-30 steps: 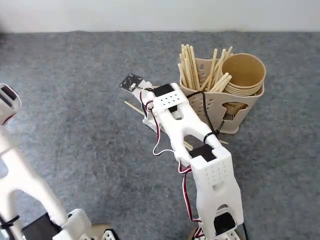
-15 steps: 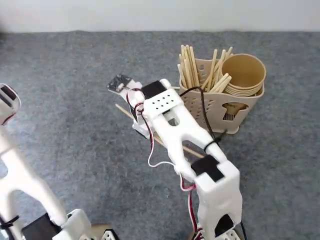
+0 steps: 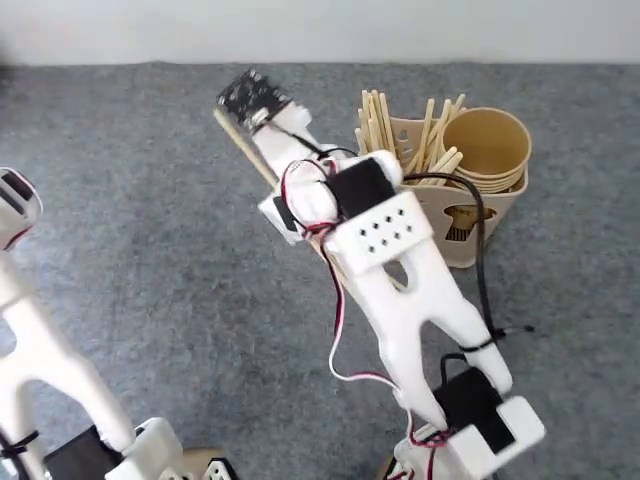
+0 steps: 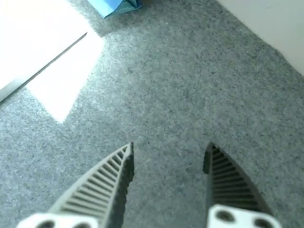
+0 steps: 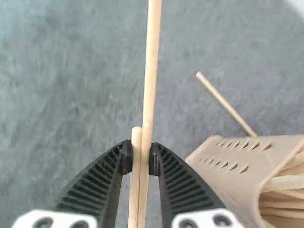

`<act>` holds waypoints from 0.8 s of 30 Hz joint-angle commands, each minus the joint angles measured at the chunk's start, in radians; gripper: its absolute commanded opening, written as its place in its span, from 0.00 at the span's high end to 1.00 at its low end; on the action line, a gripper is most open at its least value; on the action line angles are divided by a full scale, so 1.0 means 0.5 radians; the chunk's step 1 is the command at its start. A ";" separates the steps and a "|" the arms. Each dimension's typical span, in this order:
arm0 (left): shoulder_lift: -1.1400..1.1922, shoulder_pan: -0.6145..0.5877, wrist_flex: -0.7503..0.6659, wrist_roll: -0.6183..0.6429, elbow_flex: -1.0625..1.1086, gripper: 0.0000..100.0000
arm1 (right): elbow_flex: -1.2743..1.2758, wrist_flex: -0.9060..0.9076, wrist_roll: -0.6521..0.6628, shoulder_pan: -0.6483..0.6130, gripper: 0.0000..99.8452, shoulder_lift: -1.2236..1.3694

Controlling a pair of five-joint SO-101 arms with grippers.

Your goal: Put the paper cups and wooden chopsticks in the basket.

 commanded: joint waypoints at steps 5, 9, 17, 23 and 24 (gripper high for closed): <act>-0.061 -0.015 -0.018 -0.025 -0.005 0.77 | -0.034 -0.336 -0.092 -0.005 0.99 -0.342; -0.061 -0.015 -0.018 -0.025 -0.005 0.77 | -0.034 -0.557 -0.092 0.029 0.99 -0.499; -0.061 -0.009 -0.018 -0.025 -0.005 0.77 | -0.034 -1.085 -0.095 0.364 0.99 -0.652; -0.061 -0.006 -0.018 -0.021 -0.005 0.77 | -0.034 -1.521 -0.282 0.692 0.99 -0.652; -0.061 -0.009 -0.018 -0.021 -0.005 0.77 | -0.025 -1.585 -0.304 0.735 0.99 -0.646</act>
